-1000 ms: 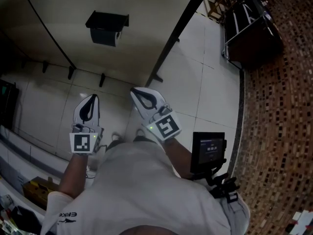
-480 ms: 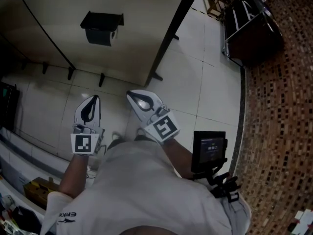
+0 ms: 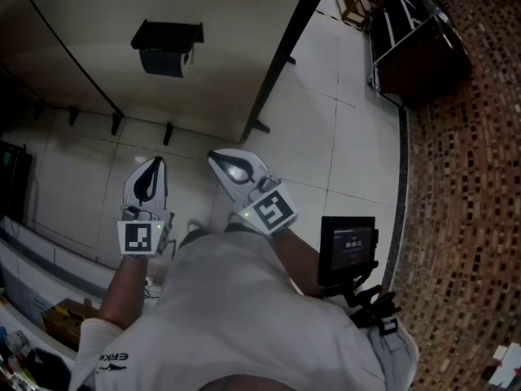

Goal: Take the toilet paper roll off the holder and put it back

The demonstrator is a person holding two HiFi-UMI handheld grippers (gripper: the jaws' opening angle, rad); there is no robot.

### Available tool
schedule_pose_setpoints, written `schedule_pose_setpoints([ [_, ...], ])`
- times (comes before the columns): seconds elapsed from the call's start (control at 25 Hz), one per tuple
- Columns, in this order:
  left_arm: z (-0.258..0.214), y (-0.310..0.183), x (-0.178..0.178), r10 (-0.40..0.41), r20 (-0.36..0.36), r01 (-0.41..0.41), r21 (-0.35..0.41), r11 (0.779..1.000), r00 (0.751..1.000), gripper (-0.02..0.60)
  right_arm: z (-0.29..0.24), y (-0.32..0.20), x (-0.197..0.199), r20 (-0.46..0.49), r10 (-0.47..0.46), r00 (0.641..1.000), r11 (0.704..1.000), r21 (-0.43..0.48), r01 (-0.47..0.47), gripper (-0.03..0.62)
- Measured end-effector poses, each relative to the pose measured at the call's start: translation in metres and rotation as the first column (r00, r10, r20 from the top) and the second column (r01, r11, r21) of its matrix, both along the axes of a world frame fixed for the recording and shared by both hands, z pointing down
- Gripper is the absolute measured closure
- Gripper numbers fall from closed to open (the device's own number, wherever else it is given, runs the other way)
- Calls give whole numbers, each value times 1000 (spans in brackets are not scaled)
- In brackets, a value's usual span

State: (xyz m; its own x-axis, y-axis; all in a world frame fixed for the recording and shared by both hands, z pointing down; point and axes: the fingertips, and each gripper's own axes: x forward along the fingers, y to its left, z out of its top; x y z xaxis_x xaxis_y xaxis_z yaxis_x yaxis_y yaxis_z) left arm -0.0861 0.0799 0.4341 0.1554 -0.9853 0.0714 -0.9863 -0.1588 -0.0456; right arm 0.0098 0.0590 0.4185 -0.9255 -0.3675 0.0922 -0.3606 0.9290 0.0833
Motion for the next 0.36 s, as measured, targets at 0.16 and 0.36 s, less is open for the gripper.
schedule_pose_setpoints([
  [0.16,1,-4,-3,0,-3,0,-5,1000,1000,578,1,-2,-4,-7,-6,1000,1000,6,6,580],
  [0.36,0,-12,-13,-34,-22,35,45,998,999,578,2,-7,-9,-3,-9,1000,1000,8,9,580],
])
